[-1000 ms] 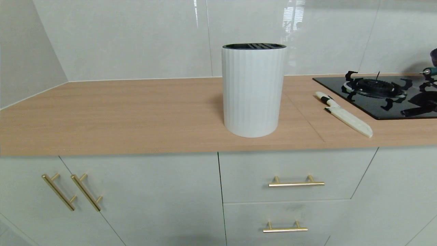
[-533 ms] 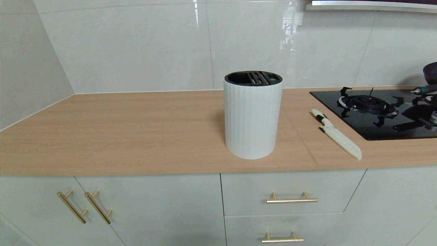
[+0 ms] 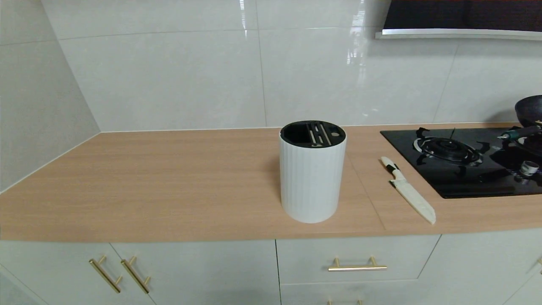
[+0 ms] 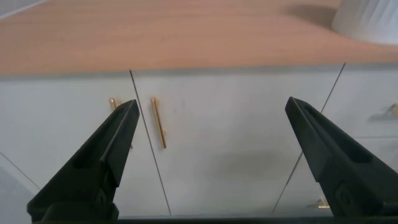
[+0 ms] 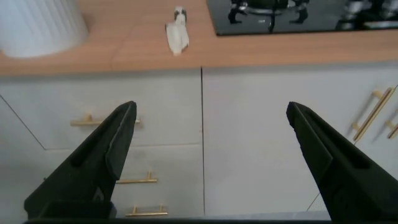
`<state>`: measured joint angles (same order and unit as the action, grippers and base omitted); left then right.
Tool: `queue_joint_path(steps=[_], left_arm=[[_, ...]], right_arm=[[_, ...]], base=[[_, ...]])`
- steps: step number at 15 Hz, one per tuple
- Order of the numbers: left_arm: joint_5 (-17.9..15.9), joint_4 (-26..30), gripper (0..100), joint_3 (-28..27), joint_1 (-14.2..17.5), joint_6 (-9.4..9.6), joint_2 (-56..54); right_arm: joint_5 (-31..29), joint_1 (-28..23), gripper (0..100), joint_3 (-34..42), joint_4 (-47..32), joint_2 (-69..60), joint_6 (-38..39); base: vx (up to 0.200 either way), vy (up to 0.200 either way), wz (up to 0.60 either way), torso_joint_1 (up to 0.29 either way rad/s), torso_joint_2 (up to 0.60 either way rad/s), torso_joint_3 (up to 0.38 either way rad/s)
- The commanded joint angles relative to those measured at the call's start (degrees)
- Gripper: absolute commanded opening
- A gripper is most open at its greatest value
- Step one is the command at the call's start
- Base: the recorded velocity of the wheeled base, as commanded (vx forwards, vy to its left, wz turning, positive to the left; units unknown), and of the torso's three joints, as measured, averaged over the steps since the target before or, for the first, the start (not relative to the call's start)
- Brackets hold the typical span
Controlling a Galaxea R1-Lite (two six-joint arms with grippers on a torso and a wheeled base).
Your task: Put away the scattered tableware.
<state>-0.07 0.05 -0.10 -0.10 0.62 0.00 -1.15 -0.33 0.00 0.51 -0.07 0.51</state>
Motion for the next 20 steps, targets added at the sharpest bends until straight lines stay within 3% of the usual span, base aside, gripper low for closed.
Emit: queue_joint_path(steps=[1,12,20], left_arm=[[0.0,0.0,100,0.0,0.0,-0.01,0.1],[0.0,0.0,100,0.0,0.0,-0.01,0.1],[0.0,0.0,100,0.0,0.0,-0.01,0.1]], right_arm=[[0.0,0.0,100,0.0,0.0,0.1,0.0],[-0.1,0.0,100,0.0,0.0,0.1,0.1],[0.0,0.0,100,0.0,0.0,0.1,0.1]], base=[[0.000,0.000,0.00,0.232,-0.52,-0.290],[0.000,0.000,0.00,0.263,-0.56,-0.298],[0.000,0.000,0.00,0.136,-0.27,-0.143]])
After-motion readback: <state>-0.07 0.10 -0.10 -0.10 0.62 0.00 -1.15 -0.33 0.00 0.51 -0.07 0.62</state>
